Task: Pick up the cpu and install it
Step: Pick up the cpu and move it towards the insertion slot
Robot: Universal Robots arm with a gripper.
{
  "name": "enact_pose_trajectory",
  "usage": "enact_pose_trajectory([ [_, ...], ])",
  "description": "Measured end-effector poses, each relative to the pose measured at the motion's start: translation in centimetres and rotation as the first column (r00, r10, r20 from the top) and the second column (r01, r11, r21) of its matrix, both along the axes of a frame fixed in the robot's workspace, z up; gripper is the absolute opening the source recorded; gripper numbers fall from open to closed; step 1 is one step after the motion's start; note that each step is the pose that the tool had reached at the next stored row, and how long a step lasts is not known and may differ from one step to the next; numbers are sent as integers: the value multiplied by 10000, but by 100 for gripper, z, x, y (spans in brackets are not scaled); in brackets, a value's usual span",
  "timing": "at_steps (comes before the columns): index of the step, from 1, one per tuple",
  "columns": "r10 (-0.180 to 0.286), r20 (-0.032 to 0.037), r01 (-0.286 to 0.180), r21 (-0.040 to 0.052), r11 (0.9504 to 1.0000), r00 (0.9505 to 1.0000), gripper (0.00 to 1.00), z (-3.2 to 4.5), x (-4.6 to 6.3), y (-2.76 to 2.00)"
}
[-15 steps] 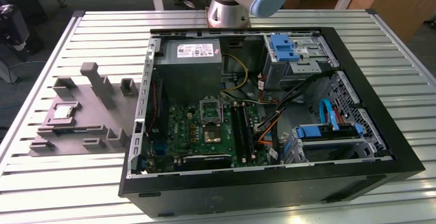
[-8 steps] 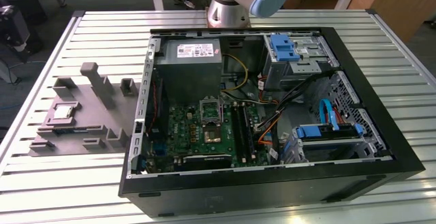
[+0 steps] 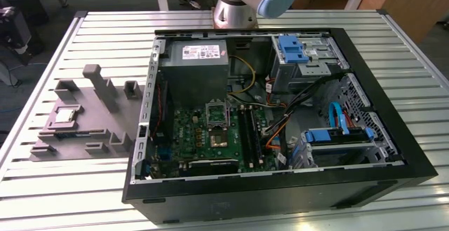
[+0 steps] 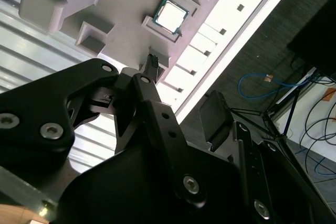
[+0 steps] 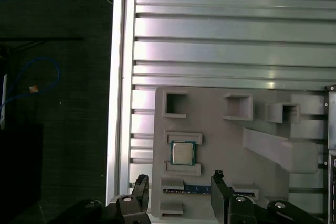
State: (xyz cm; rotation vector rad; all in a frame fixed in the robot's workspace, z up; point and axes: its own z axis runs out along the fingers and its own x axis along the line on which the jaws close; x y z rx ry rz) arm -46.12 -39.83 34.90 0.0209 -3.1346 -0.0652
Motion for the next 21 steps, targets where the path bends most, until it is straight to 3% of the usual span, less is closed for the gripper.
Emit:
enact_pose_trajectory([
  [21,0,1,0,0,10000,10000,59,-48,0,-9],
])
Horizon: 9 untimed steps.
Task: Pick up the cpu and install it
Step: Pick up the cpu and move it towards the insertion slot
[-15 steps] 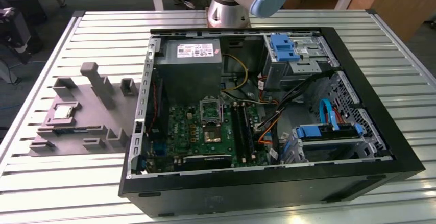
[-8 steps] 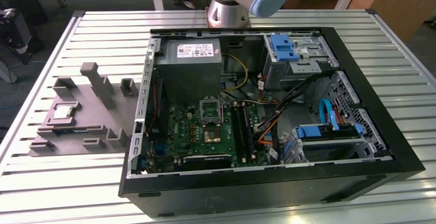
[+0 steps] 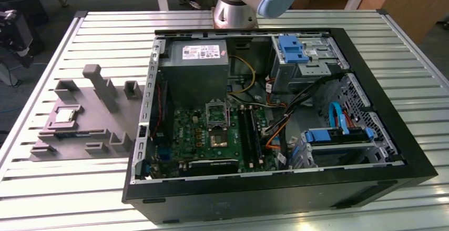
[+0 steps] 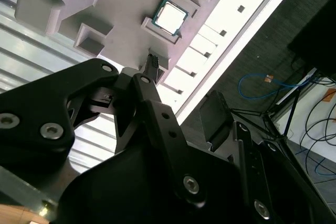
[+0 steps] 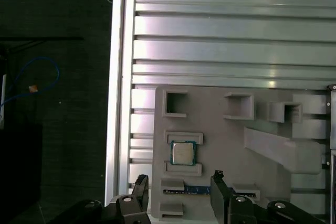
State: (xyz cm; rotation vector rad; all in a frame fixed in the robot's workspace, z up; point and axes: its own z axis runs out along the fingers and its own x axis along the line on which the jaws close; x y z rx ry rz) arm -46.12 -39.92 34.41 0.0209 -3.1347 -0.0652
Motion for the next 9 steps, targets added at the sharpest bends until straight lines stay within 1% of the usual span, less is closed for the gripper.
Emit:
enact_pose_trajectory([
  [9,0,-1,0,0,10000,10000,59,-19,0,-6],
])
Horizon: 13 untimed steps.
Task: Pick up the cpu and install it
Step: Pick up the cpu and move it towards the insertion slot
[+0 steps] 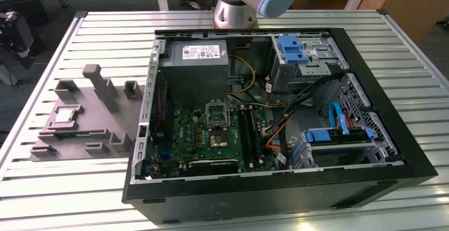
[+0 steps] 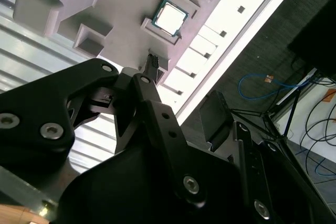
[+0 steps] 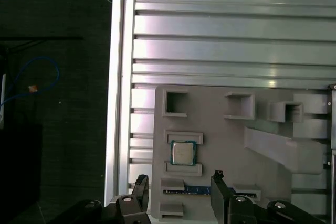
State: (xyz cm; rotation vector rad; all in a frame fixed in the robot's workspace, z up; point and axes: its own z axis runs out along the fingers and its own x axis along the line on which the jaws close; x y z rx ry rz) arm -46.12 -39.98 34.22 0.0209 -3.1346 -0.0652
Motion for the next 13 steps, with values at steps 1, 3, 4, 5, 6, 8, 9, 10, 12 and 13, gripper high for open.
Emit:
enact_pose_trajectory([
  [1,0,0,0,0,10000,10000,59,-2,0,-1],
  [3,0,0,0,0,10000,10000,59,-7,0,-2],
  [4,0,0,0,0,10000,10000,59,-10,0,-3],
  [5,0,0,0,0,10000,10000,59,-12,0,-3],
  [6,0,0,0,0,10000,10000,59,-14,0,-3],
  [8,0,-1,0,0,10000,10000,59,-18,0,-3],
  [9,0,0,0,0,10000,10000,59,-19,0,-3],
  [10,0,0,0,0,10000,10000,59,-21,0,-3],
  [12,0,0,0,0,10000,10000,59,-25,0,-3],
  [13,0,0,0,0,10000,10000,59,-27,0,-3],
])
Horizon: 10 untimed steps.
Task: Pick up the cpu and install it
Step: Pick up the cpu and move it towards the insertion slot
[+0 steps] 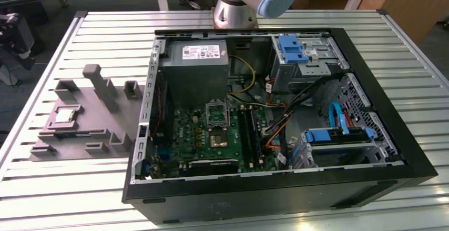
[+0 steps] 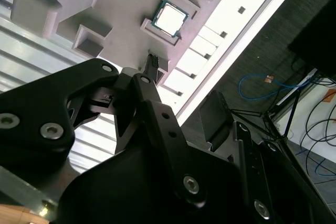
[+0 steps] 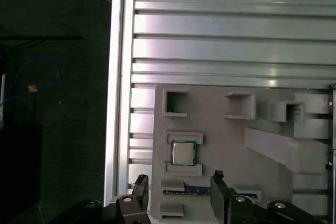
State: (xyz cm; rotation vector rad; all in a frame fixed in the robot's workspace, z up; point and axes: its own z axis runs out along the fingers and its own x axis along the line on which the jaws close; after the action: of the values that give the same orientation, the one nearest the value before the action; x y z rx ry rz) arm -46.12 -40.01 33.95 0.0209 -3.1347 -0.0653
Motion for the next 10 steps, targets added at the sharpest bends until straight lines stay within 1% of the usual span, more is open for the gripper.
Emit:
enact_pose_trajectory([
  [10,0,0,0,0,10000,10000,59,-18,0,0],
])
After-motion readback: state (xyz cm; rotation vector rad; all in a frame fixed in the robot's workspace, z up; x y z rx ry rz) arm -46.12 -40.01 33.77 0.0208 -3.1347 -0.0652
